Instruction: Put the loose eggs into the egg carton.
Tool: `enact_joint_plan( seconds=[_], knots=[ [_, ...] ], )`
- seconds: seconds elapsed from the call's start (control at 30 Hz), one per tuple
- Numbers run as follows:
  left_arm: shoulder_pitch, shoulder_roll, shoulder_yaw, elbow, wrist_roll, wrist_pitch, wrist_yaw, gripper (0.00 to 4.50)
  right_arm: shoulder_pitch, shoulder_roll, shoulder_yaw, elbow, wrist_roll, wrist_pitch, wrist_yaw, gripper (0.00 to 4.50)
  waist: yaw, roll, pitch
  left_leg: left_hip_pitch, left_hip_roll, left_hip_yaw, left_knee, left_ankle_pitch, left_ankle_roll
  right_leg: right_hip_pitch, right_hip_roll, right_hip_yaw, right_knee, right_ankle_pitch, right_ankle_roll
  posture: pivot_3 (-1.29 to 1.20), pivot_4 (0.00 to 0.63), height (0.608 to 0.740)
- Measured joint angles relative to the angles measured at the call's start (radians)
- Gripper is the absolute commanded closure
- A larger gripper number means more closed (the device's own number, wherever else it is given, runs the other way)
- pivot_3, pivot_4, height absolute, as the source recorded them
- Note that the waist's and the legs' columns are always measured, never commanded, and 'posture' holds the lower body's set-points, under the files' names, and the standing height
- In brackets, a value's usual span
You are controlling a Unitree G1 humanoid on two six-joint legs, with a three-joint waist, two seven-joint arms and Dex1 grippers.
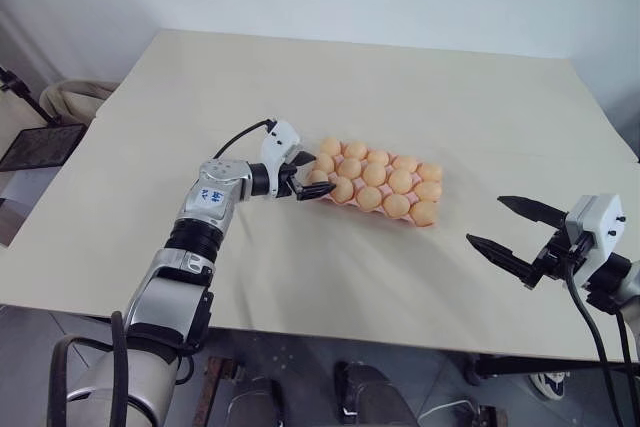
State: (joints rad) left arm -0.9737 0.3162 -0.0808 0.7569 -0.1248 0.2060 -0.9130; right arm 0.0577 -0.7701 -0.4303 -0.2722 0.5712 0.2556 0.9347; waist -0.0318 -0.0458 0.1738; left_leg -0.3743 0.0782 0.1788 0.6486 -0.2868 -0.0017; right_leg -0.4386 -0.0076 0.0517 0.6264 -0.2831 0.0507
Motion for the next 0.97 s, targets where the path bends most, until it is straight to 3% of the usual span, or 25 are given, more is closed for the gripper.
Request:
enact_joint_plan(
  seconds=[0.2, 0.47, 0.63, 0.97],
  knots=[
    [-0.004, 0.109, 0.054, -0.062, -0.065, 0.074, -0.111, 0.03, -0.007, 0.0, 0.0, 0.001, 0.0, 0.0, 0.003, 0.0, -0.005, 0.0, 0.0, 0.0, 0.001, 0.0, 0.0, 0.001, -0.002, -0.001, 0.001, 0.0, 0.002, 0.0, 0.0, 0.0, 0.15, 0.74],
    [-0.006, 0.38, 0.147, -0.089, -0.109, 0.09, -0.259, 0.03, -0.03, -0.059, -0.031, 0.081, 0.001, -0.003, 0.082, 0.0, -0.012, 0.0, 0.0, -0.001, 0.001, 0.001, 0.0, 0.002, -0.003, -0.002, 0.0, 0.0, 0.002, 0.0, 0.0, 0.0, 0.15, 0.74],
    [0.102, 0.543, 0.148, -0.161, -0.107, 0.071, -0.368, 0.03, -0.054, -0.106, -0.052, 0.131, 0.001, -0.015, 0.136, 0.0, -0.017, 0.001, 0.0, -0.001, 0.001, 0.002, -0.001, 0.002, -0.002, -0.003, 0.0, 0.0, 0.003, -0.001, -0.001, 0.0, 0.15, 0.74],
    [0.195, 0.642, 0.163, -0.198, -0.104, -0.021, -0.431, 0.03, -0.071, -0.153, -0.066, 0.215, -0.002, -0.022, 0.208, 0.0, -0.021, 0.001, 0.0, -0.001, 0.001, 0.002, 0.0, 0.001, 0.0, -0.003, -0.001, 0.001, 0.003, -0.001, -0.002, 0.0, 0.15, 0.74]
  ],
)
